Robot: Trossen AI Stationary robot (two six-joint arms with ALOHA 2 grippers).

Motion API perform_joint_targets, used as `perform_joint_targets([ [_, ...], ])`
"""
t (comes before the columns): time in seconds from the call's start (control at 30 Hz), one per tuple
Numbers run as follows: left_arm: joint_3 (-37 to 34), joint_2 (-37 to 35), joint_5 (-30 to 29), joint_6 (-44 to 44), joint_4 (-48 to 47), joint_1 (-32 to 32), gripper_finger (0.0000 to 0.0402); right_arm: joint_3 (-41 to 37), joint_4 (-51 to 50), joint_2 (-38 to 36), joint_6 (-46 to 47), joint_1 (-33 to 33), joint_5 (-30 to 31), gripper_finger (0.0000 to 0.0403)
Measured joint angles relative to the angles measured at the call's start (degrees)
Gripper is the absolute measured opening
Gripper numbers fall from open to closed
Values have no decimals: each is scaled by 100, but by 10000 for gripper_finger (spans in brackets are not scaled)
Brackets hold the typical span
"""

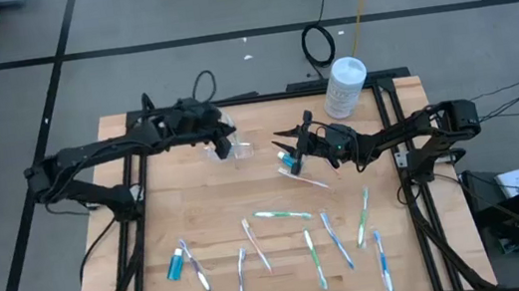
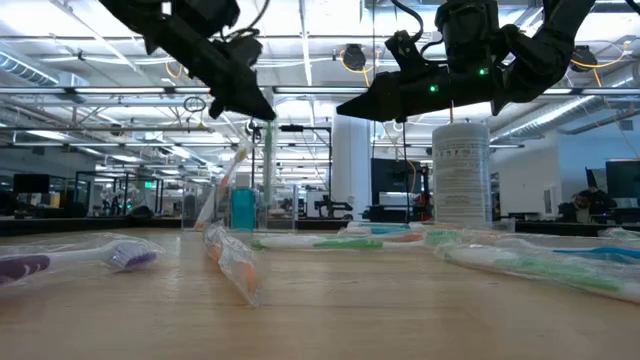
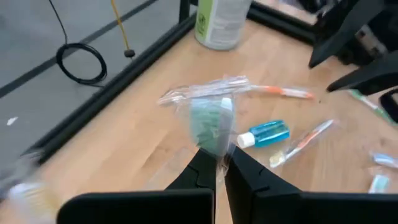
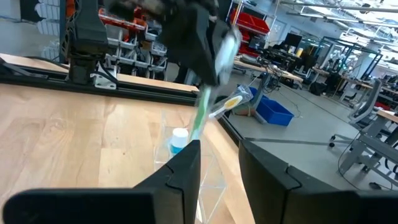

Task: Pick & Place toothbrushing station
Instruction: Put the green toothbrush into the transparent organizer, then put the purple toothbrush into the transparent organizer

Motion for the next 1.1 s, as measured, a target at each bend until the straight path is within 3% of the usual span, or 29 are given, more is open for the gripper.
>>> perform_joint_targets([
  [0.37,2,884,-2,-1,522,-4,91,-1,0,0,-2,0,-2,105],
  [0.77,4,914,-585,216,1220,3,176,0,0,0,-118,2,-2,105],
  [0.93,4,914,-463,207,1354,-9,192,-1,-2,0,-120,2,-2,105],
  [1.1,4,866,-14,219,935,-146,183,0,-73,0,-116,2,-2,105],
])
